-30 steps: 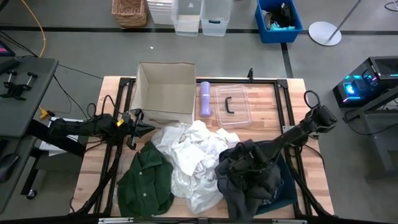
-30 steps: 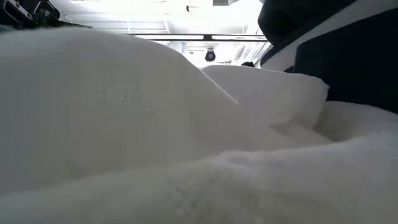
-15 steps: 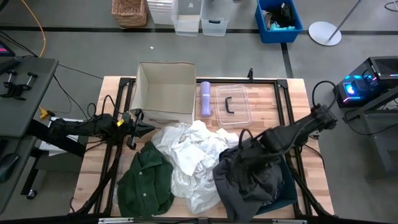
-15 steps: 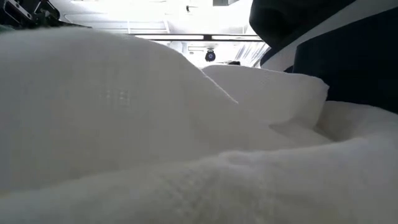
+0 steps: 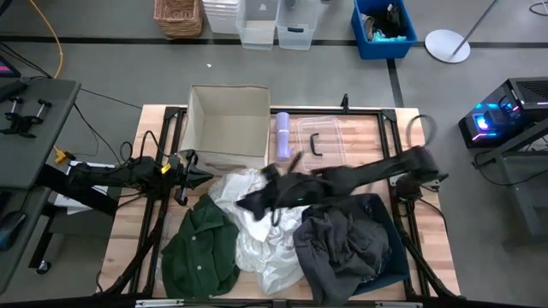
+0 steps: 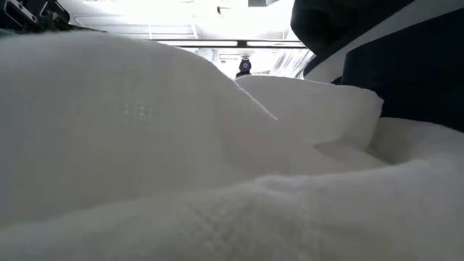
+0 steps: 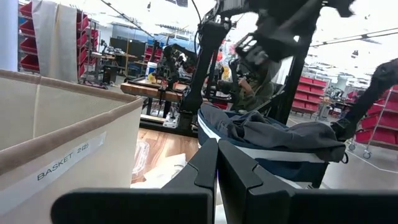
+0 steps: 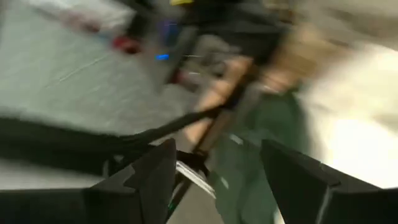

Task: Sort clothes
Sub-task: Put the green shirt into the blue laundry organizer

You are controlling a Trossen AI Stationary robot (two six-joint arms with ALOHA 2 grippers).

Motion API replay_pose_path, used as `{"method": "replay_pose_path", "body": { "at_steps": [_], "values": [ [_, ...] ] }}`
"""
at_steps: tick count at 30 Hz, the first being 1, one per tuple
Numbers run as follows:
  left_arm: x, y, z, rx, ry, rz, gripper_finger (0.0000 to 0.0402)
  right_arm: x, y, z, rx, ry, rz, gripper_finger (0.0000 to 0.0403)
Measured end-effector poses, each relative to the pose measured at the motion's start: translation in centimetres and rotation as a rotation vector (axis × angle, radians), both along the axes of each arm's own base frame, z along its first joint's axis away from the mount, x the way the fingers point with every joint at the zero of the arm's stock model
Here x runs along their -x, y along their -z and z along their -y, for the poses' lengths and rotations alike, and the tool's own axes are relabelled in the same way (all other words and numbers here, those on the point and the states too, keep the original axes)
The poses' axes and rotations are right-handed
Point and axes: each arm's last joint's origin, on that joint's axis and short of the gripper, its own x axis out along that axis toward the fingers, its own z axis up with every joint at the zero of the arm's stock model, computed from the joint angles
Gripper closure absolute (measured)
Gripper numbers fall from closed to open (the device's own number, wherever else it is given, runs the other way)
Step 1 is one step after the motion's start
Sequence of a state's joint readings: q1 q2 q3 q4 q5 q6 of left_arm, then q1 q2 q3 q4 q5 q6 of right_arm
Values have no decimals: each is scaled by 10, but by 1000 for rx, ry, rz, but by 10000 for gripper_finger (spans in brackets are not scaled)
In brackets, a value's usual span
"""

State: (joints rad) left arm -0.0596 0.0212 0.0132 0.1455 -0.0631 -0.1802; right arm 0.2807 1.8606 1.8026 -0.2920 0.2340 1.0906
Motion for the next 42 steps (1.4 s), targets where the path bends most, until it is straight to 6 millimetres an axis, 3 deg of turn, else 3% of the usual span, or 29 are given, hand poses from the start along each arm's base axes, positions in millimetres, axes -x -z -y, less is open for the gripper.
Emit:
{"method": "replay_pose_path", "body": {
  "at_steps": [3, 6, 9, 17, 23, 27, 31, 42],
  "values": [
    [0, 0, 0, 0, 0, 0, 401, -39, 21, -8, 122, -140, 143, 173],
    [0, 0, 0, 0, 0, 0, 401, -67, 48, -17, 271, -227, 138, 173],
    [0, 0, 0, 0, 0, 0, 401, -86, 75, -26, 458, -285, 79, 173],
    [0, 0, 0, 0, 0, 0, 401, -118, 119, -51, 790, -416, 25, 172],
    [0, 0, 0, 0, 0, 1, 401, -116, 128, -82, 1000, -597, 33, 172],
    [0, 0, 0, -1, 0, -2, 401, -103, 134, -109, 1145, -752, 42, 172],
    [0, 1, 0, -1, 0, -6, 401, -92, 137, -128, 1218, -780, 12, 172],
    [0, 1, 0, -2, 0, -11, 401, -87, 150, -135, 1345, -712, -108, 172]
  ]
}}
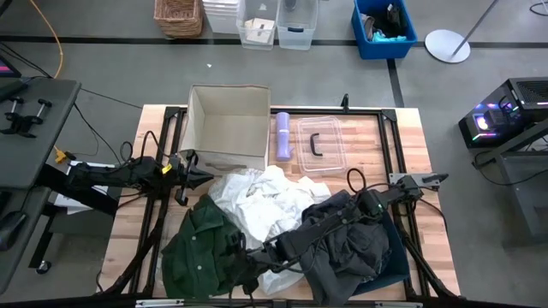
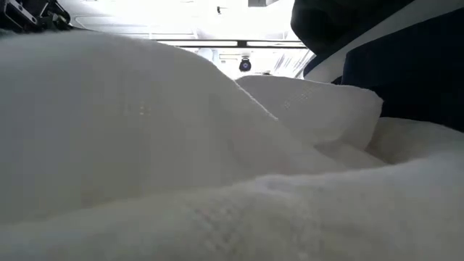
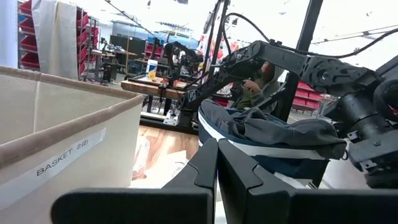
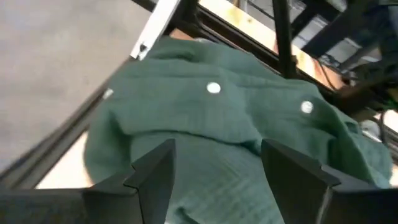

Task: Sort clothes
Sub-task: Put the green shirt into the blue laundry organizer

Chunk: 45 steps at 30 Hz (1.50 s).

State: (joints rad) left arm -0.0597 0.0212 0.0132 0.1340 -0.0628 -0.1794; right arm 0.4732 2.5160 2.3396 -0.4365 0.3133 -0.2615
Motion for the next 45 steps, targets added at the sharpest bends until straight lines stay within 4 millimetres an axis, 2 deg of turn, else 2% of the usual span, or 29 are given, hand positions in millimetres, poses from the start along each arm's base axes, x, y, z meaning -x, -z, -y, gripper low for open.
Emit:
{"method": "replay_pose_path", "body": {
  "at_steps": [8, 14, 17, 20, 21, 24, 26, 28, 30, 32, 33, 35, 37, 40, 45],
  "values": [
    [0, 0, 0, 0, 0, -5, 401, -4, 18, 11, 62, -4, -81, 172],
    [0, 1, 0, 0, 0, -13, 401, -14, 34, 33, 123, 26, -128, 177],
    [0, 2, 0, 1, 0, -17, 401, -15, 40, 44, 147, 49, -183, 227],
    [0, 2, 0, 0, 0, -21, 401, -18, 42, 53, 157, 58, -189, 347],
    [0, 2, 0, -1, 0, -21, 401, -19, 42, 56, 176, 48, -188, 375],
    [0, 2, 0, 0, 0, -19, 401, -25, 28, 68, 216, 61, -136, 392],
    [0, 2, 0, 0, 0, -19, 401, -23, 3, 79, 257, 54, -93, 398],
    [0, 2, 0, 0, 0, -19, 401, -18, -33, 89, 272, 96, -14, 398],
    [0, 2, 0, 0, 0, -19, 401, -5, -82, 101, 258, 129, 75, 399],
    [0, 2, 0, 0, 0, -19, 401, 22, -144, 112, 216, 159, 193, 400],
    [0, 2, 0, -1, 0, -19, 401, 41, -178, 119, 192, 170, 256, 400],
    [0, 2, 0, 0, 0, -19, 401, 94, -248, 132, 121, 195, 394, 401],
    [0, 2, 0, 0, 0, -19, 401, 147, -299, 139, 32, 204, 506, 401],
    [0, 2, 0, -1, 0, -19, 401, 219, -342, 145, -104, 181, 564, 401],
    [0, 2, 0, 0, 0, -19, 401, 327, -376, 151, -282, 30, 581, 402]
  ]
}}
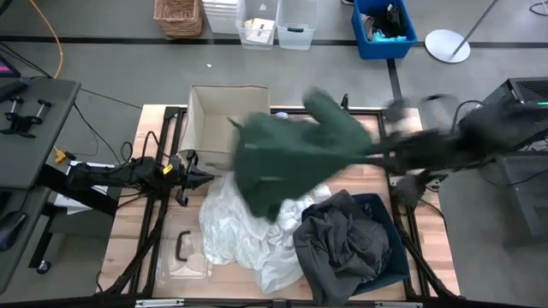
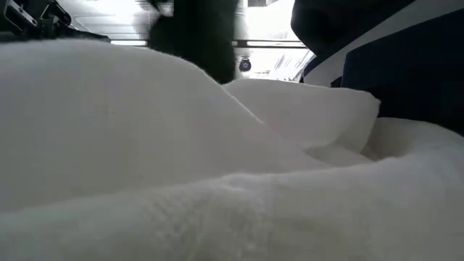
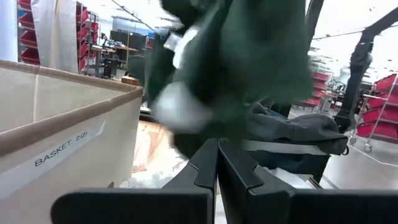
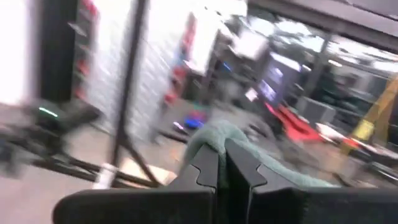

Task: Sort clothes
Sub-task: Put the green shirt into the blue laundry organizer

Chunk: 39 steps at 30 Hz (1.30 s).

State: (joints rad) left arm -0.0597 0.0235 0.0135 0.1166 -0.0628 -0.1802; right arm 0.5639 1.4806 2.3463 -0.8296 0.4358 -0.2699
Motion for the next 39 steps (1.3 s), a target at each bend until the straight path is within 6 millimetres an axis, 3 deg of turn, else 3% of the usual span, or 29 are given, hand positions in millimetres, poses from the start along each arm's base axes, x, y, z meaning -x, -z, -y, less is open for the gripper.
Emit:
{"method": "replay_pose_path", "body": {
  "at_steps": [4, 9, 16, 20, 29, 34, 39],
  "values": [
    [0, 0, 0, 0, 0, 0, 401, 64, -17, 10, -123, -200, 63, 402],
    [0, 0, 0, 0, 0, 0, 401, 92, -24, 1, -135, -380, 123, 402],
    [0, 0, 0, 0, 0, 0, 401, 83, -17, -30, -88, -432, 86, 402],
    [0, 0, 0, 0, 0, 0, 401, 70, -9, -47, -27, -342, 47, 403],
    [0, 0, 0, 0, 0, 0, 401, 70, -9, -34, 16, -48, 30, 403],
    [0, 0, 0, 0, 0, 0, 401, 66, 15, -39, -160, -25, -167, 403],
    [0, 0, 0, 0, 0, 0, 401, 66, 42, -47, -560, -44, -500, 403]
  ]
}}
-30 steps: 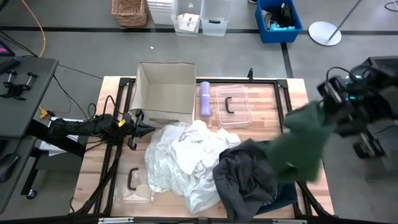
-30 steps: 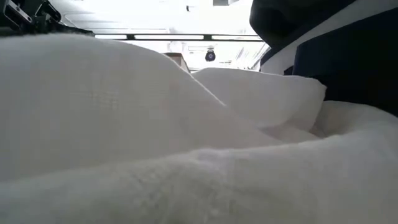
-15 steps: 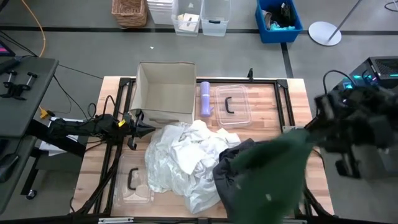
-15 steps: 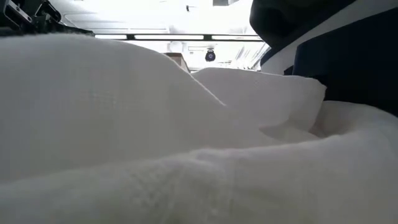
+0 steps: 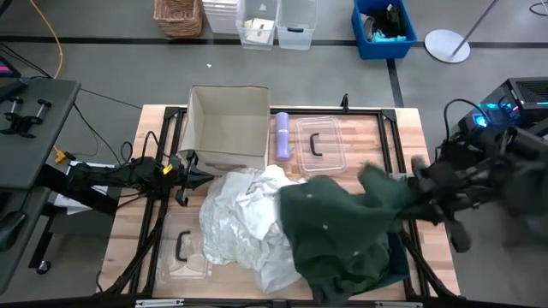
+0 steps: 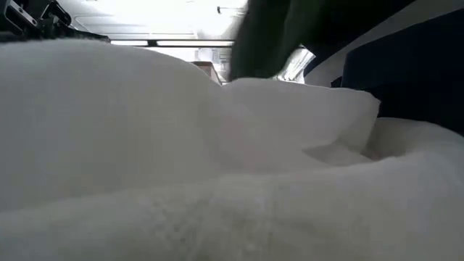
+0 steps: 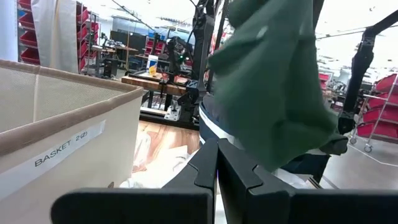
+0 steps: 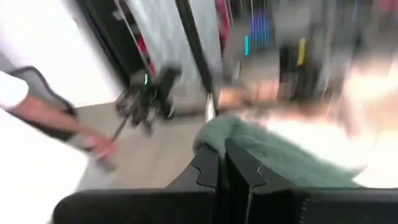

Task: Sort clothes
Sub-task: Put the green shirt into the blue laundry organizer

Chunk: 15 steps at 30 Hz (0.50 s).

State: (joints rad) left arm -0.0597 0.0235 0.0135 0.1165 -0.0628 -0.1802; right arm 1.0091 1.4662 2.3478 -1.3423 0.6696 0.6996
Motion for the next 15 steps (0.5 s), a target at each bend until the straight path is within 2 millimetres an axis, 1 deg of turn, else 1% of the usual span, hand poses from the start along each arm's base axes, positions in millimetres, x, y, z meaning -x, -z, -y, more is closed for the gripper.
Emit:
{"method": "replay_pose_path", "body": {
  "at_steps": [1, 3, 4, 5, 7, 9, 12, 14, 15],
  "values": [
    [0, 0, 0, 0, 0, 0, 401, 0, 8, -1, -67, 23, -106, 403],
    [0, 0, 0, 0, 0, 0, 401, -1, 27, -5, -196, 125, -343, 403],
    [0, 0, 0, 0, 0, 0, 401, -7, 33, -13, -270, 143, -409, 403],
    [0, 0, 0, 0, -1, 0, 401, -13, 42, -22, -286, 134, -456, 403],
    [0, 0, 0, 0, -1, 0, 401, -28, 63, -39, -332, 220, -513, 403],
    [0, 0, 0, 0, 0, 1, 401, -46, 97, -49, -316, 381, -625, 403],
    [0, 0, 0, 0, -1, 0, 401, -72, 160, -61, -295, 698, -807, 403],
    [0, 0, 0, 0, -1, 0, 401, -86, 205, -67, -301, 901, -857, 403],
    [0, 0, 0, 0, -1, 1, 401, -92, 223, -69, -326, 948, -869, 403]
  ]
}}
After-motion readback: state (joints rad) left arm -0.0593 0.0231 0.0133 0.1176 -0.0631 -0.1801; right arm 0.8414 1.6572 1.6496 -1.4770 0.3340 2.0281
